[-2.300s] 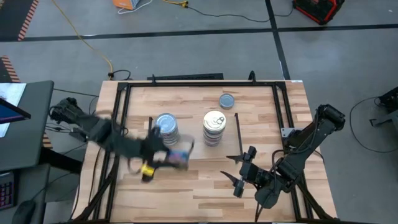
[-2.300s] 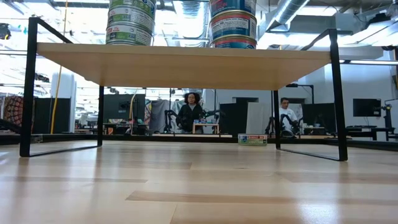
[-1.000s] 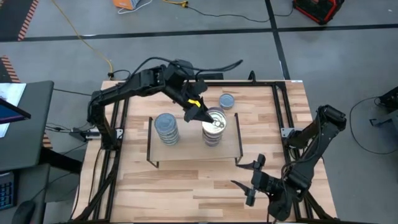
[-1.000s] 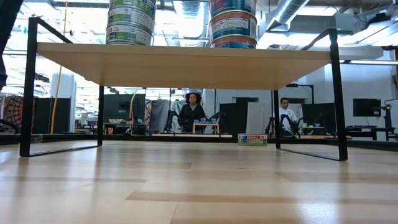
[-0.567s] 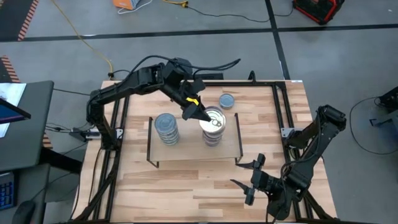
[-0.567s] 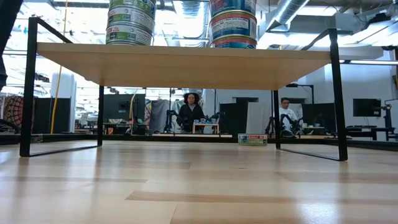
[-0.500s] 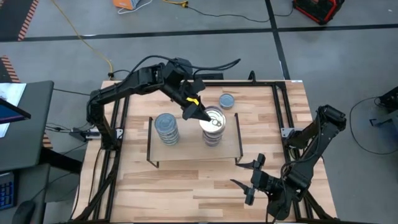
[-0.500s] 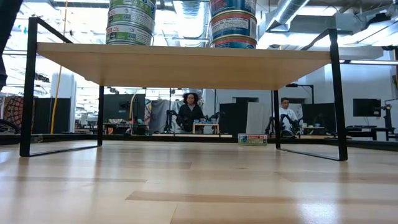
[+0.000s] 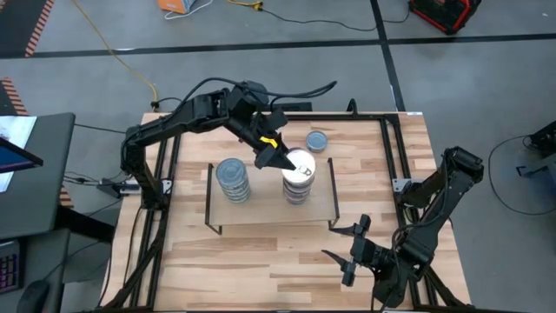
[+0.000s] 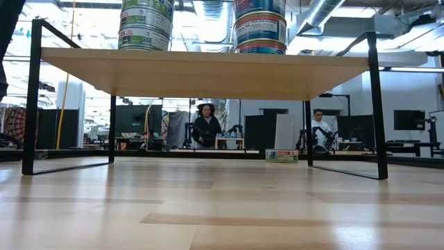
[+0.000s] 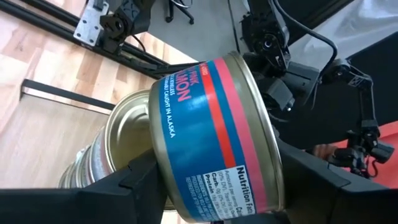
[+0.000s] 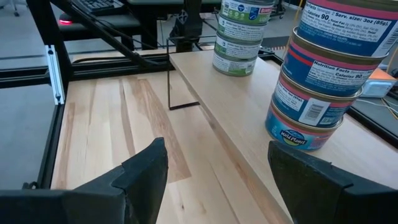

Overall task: Stack canned seafood by type on shelf
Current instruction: Stack the blue tuna can on top of the blue tuna can on the shelf

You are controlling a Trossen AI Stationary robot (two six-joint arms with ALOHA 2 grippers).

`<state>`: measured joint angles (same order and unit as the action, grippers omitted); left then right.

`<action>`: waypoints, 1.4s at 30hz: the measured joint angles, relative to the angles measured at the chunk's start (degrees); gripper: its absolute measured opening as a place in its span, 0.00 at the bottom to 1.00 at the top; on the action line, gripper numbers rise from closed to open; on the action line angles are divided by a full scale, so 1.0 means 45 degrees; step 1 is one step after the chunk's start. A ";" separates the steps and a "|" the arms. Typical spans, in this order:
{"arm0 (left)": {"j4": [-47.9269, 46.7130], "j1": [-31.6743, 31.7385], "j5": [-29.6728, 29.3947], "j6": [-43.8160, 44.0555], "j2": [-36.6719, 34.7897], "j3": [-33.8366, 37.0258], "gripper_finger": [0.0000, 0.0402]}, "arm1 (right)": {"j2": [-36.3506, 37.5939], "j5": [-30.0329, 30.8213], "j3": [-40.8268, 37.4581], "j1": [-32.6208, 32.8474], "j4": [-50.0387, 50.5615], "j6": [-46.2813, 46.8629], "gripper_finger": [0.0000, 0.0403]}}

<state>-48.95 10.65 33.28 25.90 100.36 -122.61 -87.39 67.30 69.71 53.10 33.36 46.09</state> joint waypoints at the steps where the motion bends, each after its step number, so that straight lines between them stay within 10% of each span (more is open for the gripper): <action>1: 0.0000 0.0001 -0.0009 -0.0121 0.0000 0.0001 0.63 | 0.0000 0.0002 0.0000 0.0000 0.0000 0.0000 0.75; 42: -0.1366 0.0464 0.0808 -0.1907 0.0024 -0.0328 0.74 | -0.0010 0.0010 -0.0005 -0.0165 -0.0520 -0.0044 0.75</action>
<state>-55.09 12.74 36.92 17.32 100.47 -124.09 -87.44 67.34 69.69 52.36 31.03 45.89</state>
